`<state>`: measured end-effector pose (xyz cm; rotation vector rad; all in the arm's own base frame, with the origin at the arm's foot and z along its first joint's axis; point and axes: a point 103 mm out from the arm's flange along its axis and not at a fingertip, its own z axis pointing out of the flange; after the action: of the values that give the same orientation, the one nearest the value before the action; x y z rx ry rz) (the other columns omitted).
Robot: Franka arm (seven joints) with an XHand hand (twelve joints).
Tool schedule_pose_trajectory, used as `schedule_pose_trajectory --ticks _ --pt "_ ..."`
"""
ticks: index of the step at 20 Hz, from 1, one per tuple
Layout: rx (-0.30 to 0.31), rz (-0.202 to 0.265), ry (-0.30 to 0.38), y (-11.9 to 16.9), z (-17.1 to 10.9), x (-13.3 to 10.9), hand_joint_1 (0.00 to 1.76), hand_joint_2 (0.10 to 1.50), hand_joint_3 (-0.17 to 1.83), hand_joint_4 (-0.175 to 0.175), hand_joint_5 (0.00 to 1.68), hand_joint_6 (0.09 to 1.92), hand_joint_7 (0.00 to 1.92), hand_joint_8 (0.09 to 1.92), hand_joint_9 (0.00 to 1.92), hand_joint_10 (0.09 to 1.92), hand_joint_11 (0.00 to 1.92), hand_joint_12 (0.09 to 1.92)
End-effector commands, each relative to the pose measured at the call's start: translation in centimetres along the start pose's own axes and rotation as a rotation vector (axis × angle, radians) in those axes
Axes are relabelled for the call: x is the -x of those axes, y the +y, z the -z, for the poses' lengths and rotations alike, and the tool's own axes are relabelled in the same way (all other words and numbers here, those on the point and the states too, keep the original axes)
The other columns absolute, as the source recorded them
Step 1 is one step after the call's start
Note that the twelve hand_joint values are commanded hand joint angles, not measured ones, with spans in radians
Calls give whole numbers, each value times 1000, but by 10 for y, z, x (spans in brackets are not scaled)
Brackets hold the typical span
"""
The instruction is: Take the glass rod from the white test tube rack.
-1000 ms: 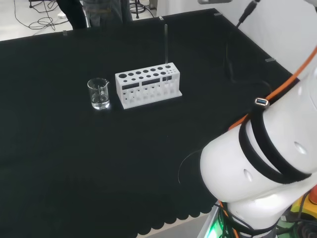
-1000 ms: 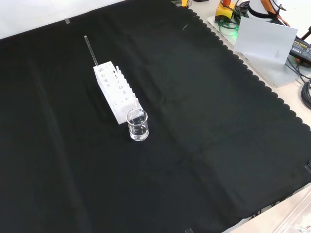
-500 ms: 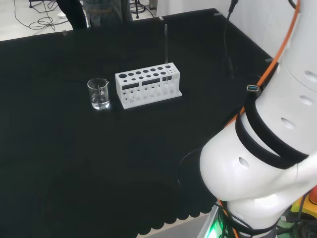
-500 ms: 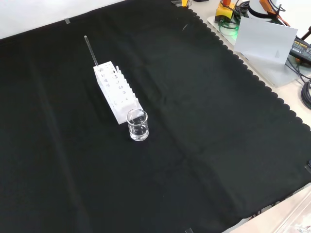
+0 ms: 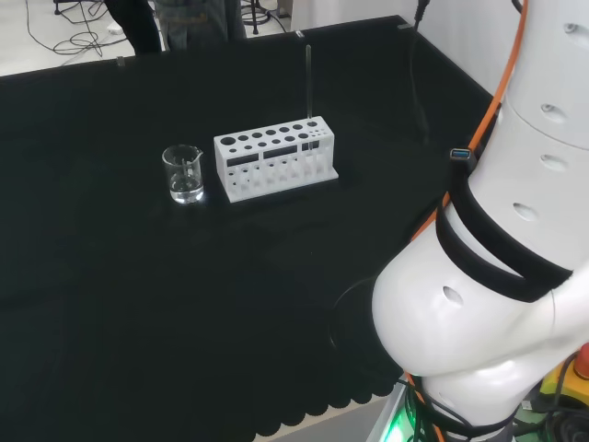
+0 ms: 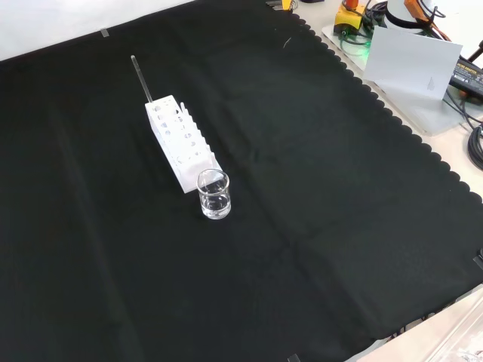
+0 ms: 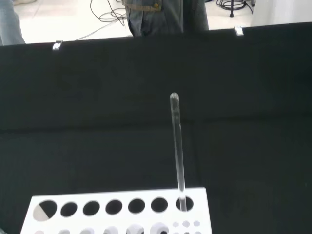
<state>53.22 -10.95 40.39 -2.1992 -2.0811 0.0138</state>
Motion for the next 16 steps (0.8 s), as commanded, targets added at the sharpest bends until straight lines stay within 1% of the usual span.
schedule_pose_trajectory --ticks 1,2,10,16 --pt "-61 31 35 61 -48 6 552 915 520 -132 320 87 360 833 803 764 721 1275" --pt "-66 38 27 65 -52 8 549 916 520 -134 331 87 365 833 807 765 727 1275" --pt "-107 50 29 94 -79 11 539 927 515 -145 397 87 446 838 847 775 770 1254" --pt "-131 55 34 102 -96 12 535 933 512 -150 432 92 491 847 907 796 804 1252"
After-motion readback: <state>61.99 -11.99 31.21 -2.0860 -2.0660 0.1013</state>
